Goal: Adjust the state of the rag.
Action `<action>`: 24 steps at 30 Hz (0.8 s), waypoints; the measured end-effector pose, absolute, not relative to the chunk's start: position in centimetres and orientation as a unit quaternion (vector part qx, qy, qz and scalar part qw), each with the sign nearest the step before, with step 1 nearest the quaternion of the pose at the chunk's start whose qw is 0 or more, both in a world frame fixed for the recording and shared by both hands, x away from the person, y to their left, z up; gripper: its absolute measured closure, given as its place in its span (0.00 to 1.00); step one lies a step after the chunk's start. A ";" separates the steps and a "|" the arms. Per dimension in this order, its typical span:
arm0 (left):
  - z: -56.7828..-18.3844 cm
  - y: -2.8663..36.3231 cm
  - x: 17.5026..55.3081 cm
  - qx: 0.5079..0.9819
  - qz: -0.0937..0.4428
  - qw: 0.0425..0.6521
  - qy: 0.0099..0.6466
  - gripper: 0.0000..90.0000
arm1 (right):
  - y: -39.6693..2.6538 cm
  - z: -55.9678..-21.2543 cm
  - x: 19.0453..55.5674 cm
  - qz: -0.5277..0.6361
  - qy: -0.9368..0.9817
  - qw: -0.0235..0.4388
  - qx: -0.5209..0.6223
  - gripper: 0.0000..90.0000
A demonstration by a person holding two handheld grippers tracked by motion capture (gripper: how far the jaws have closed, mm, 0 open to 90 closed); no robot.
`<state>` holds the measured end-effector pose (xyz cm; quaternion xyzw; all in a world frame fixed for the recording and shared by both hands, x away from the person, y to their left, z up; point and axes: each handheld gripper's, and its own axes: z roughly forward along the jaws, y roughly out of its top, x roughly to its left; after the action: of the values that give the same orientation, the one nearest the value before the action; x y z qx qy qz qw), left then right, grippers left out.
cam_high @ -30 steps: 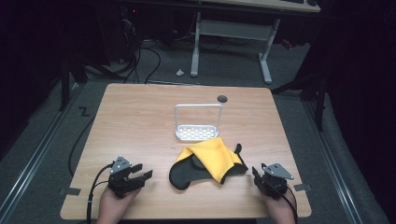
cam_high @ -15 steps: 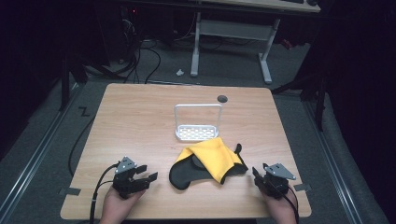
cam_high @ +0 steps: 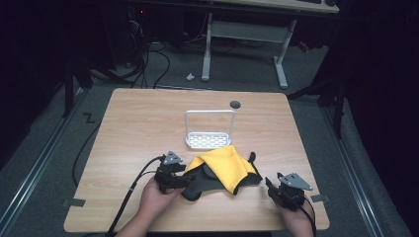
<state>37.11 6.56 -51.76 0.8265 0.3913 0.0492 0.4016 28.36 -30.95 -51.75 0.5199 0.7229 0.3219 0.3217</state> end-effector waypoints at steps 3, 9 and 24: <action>-52.2 6.2 36.9 0.832 0.062 0.390 0.390 0.60 | -30.9 -51.7 28.3 0.323 0.724 0.320 0.519 0.56; -52.5 6.3 35.4 0.837 0.095 0.384 0.379 0.92 | -30.6 -51.7 28.3 0.322 0.729 0.319 0.512 0.56; -52.8 14.8 29.8 0.831 0.103 0.382 0.391 0.95 | -28.8 -51.5 27.9 0.329 0.745 0.317 0.487 0.56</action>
<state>29.80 14.78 -52.79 0.8312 0.3907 0.1029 0.3820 27.89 -28.77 -51.52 0.4869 0.7446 0.3286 0.3168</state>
